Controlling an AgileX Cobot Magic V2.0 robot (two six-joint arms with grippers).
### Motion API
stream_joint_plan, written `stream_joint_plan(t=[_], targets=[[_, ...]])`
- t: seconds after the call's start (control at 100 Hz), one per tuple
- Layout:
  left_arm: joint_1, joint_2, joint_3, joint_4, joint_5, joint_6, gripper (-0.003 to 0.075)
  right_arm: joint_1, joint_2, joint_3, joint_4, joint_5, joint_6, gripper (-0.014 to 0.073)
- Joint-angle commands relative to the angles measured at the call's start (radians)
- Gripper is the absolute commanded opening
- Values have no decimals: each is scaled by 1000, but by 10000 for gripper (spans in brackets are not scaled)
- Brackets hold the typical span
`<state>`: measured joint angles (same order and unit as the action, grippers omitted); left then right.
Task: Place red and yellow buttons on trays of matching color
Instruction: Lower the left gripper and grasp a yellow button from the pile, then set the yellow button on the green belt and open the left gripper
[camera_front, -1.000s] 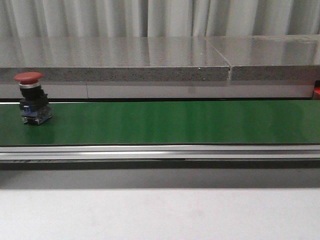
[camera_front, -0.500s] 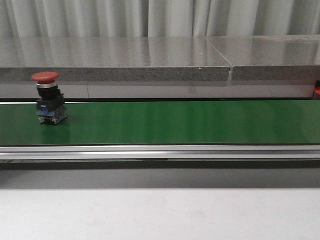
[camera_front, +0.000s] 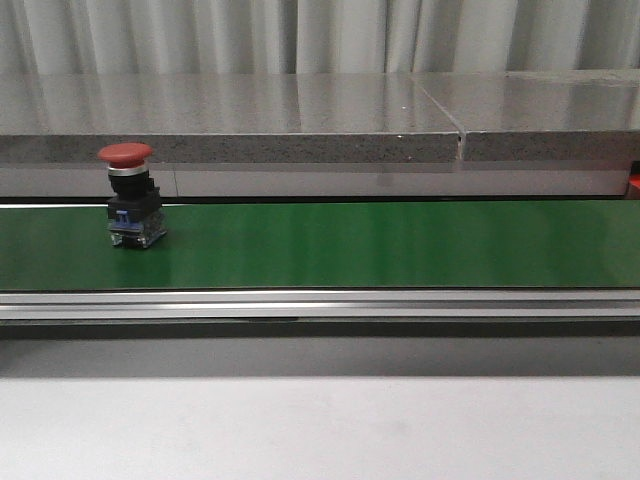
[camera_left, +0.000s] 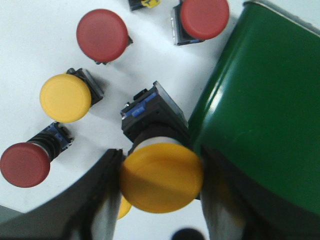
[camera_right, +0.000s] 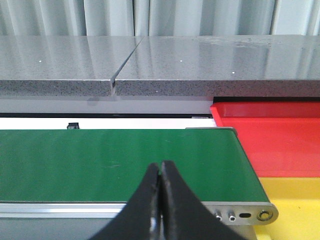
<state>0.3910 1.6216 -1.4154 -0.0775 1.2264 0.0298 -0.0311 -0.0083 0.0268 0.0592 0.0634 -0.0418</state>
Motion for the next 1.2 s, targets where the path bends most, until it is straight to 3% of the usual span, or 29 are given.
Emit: stream_joint_plan(t=[0.0, 0.32, 0.74, 0.84, 0.96, 1.01, 1.19], targets=[[-31, -65, -24, -30, -6, 10, 205, -4, -11, -14, -9, -78, -7, -67], [-173, -67, -24, 15, -14, 12, 206, -4, -11, -14, -9, -78, -7, -67], [-180, 20, -26, -3, -3, 14, 214, -4, -11, -14, -9, -78, -7, -67], [-180, 20, -26, -15, -8, 20, 293, -4, -11, -14, -9, -78, -7, -67], [-180, 20, -26, -27, -16, 38, 520, -4, -11, -14, -9, -78, -7, -67], [-180, 20, -26, -29, -30, 38, 578, -4, -11, -14, -9, -78, -7, -67], [-182, -5, -26, -59, -69, 62, 561, -4, -11, -14, -9, -78, -7, -67]])
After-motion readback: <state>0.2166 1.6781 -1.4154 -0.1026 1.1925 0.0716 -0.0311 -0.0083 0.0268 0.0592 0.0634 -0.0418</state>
